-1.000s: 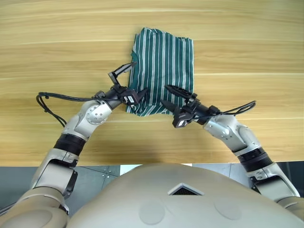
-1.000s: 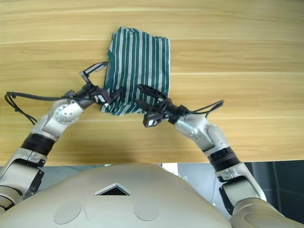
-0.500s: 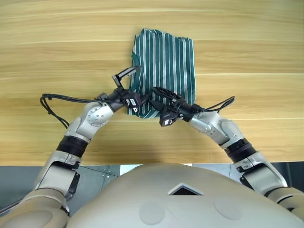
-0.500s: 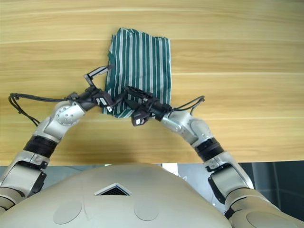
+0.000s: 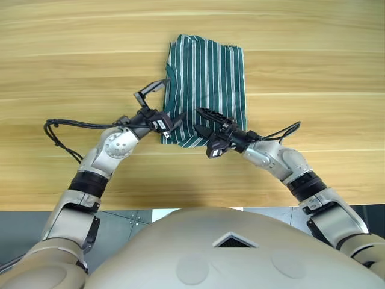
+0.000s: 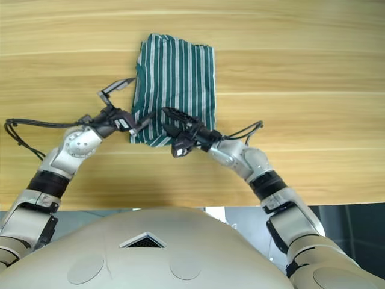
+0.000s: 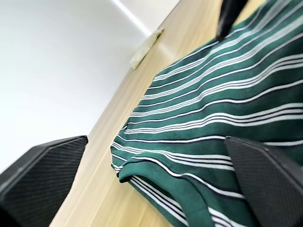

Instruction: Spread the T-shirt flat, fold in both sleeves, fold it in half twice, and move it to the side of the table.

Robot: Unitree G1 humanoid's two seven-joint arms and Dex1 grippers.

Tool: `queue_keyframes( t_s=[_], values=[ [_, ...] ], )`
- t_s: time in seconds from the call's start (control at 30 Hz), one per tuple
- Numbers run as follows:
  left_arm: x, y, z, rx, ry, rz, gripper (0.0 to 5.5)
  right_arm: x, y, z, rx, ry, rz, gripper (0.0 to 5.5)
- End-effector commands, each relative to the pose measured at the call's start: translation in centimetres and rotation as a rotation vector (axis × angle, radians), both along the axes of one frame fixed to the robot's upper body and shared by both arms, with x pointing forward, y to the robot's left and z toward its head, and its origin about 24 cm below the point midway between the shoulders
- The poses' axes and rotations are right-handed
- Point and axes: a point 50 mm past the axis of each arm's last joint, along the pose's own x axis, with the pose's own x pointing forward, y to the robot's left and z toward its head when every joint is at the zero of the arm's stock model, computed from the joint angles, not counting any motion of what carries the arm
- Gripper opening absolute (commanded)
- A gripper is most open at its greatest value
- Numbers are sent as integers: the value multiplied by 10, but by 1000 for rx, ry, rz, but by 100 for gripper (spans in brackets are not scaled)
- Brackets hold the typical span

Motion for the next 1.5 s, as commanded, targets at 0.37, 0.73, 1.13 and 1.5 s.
queue_keyframes(
  t_s=[0.37, 0.73, 1.13, 1.5],
  values=[
    [-8, 101, 58, 239, -280, 421, 539, 28, -139, 123, 188, -350, -401, 321],
    [-83, 57, 2, 530, 264, -279, 539, -55, -131, 33, -354, 228, -120, 321],
    [-40, 65, -19, 656, 314, -336, 539, -44, -116, 15, -365, 267, -21, 321],
    [-54, 42, -28, 570, 355, -536, 539, -29, -105, 11, -334, 237, 7, 321]
  ],
)
